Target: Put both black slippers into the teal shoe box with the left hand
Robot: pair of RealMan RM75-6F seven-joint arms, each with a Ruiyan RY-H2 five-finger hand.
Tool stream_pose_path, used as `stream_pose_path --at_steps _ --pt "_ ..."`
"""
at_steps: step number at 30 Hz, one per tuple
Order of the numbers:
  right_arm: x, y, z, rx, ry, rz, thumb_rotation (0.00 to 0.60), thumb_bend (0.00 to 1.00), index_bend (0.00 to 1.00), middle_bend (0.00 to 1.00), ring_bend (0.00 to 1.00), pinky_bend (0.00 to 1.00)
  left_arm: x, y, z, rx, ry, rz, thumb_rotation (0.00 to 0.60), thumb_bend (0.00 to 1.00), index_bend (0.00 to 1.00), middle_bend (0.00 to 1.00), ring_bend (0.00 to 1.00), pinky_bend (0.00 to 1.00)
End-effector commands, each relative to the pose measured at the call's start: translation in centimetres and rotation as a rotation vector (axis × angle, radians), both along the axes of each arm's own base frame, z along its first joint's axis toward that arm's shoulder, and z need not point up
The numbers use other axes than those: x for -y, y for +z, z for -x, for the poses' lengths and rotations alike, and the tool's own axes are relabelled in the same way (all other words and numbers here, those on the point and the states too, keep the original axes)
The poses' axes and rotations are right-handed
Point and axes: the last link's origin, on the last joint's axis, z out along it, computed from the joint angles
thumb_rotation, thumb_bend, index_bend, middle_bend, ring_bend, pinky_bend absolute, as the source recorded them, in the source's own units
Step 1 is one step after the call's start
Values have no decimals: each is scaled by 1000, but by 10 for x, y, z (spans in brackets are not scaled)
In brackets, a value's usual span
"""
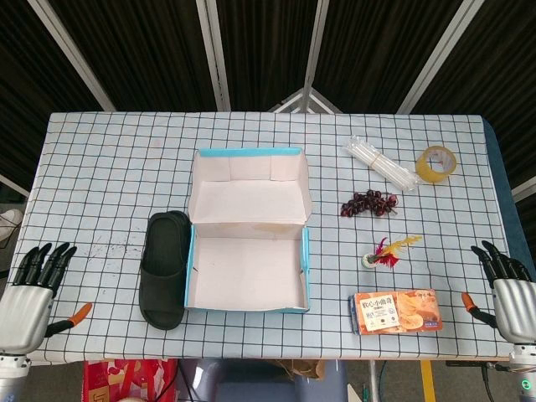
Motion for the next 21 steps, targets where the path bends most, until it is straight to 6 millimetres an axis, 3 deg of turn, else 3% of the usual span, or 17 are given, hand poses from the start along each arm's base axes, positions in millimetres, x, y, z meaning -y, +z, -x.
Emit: stream_pose_path --at_steps 1,8,21 --pt "0 1 0 3 1 -4 600 308 152 113 181 191 10 -20 -28 -23 -54 21 449 290 72 74 0 3" --pt "0 4 2 18 -9 -10 600 308 152 113 181 191 9 -33 -42 -68 -53 81 421 244 63 66 0 0" --pt "0 4 4 25 -16 -14 600 309 152 113 181 191 10 -67 -35 -126 -47 145 399 210 55 72 0 0"
